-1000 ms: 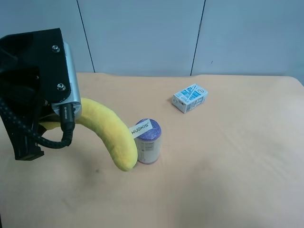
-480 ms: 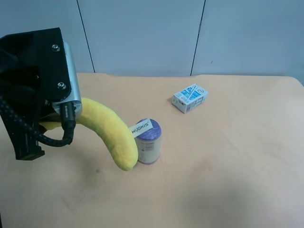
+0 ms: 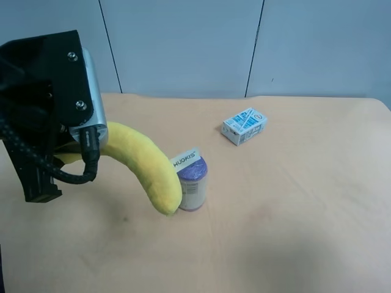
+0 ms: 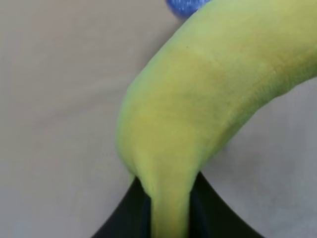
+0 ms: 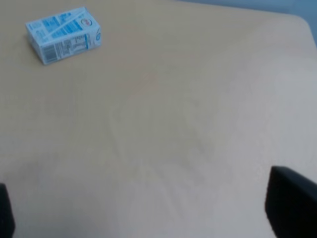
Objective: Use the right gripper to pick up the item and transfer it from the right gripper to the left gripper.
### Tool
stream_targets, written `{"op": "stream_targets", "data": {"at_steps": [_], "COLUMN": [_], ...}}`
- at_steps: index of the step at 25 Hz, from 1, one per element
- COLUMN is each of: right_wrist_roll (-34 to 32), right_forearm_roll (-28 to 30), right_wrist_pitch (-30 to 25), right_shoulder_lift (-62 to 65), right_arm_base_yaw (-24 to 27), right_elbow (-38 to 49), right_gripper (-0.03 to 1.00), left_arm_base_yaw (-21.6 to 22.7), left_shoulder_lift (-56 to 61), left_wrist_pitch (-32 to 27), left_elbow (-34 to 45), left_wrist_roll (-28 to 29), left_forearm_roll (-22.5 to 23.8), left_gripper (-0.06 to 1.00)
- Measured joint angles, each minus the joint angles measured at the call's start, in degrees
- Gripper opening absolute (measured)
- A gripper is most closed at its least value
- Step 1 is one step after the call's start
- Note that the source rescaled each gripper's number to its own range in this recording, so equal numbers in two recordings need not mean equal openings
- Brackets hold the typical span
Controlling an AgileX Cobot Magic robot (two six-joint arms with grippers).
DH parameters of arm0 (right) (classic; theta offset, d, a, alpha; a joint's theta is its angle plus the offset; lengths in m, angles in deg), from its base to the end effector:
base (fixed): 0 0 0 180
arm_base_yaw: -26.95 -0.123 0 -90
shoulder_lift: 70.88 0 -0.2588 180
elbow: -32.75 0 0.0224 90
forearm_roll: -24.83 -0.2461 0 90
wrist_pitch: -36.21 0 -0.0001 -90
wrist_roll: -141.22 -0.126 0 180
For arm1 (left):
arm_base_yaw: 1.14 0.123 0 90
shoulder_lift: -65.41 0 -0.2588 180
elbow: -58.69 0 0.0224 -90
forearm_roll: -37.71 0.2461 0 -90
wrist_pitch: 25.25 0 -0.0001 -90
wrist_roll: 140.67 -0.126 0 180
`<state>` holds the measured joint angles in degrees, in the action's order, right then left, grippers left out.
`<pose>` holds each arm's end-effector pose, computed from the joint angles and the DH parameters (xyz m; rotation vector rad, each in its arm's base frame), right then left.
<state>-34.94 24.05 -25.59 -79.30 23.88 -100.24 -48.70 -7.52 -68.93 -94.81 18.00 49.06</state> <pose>0.0458 0.0040 0.2612 -0.1242 2.0422 0.0079 0.1789 -0.1702 0.2530 1.4988 1.9711 0.0359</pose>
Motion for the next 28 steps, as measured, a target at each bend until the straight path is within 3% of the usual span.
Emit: {"op": "stream_targets", "data": {"at_steps": [7,12,17,22,28], "right_wrist_roll": [-0.2,-0.2,-0.2,-0.2,-0.2], "right_forearm_roll": [0.0,-0.1,-0.1,-0.1,-0.1], "right_wrist_pitch": [0.3,0.3,0.3,0.3,0.3], "right_shoulder_lift": [0.0,0.0,0.0,0.0,0.0], "right_arm_base_yaw": [0.0,0.0,0.0,0.0,0.0], "right_elbow": [0.0,0.0,0.0,0.0,0.0], "right_gripper": [1.00,1.00,1.00,1.00,1.00], "left_arm_base_yaw": [0.0,1.9,13.2,26.8,33.5], "left_shoulder_lift": [0.0,0.0,-0.3,-4.5,-13.7], "left_wrist_pitch": [4.2,2.8,3.0,8.2,19.8], "left_elbow": [0.0,0.0,0.0,0.0,0.0], "left_wrist_roll": [0.8,11.0,19.2,20.0,20.0], "left_forearm_roll": [0.2,4.4,6.8,2.5,0.2], "left_gripper": [0.00,0.00,0.00,0.00,0.00]}}
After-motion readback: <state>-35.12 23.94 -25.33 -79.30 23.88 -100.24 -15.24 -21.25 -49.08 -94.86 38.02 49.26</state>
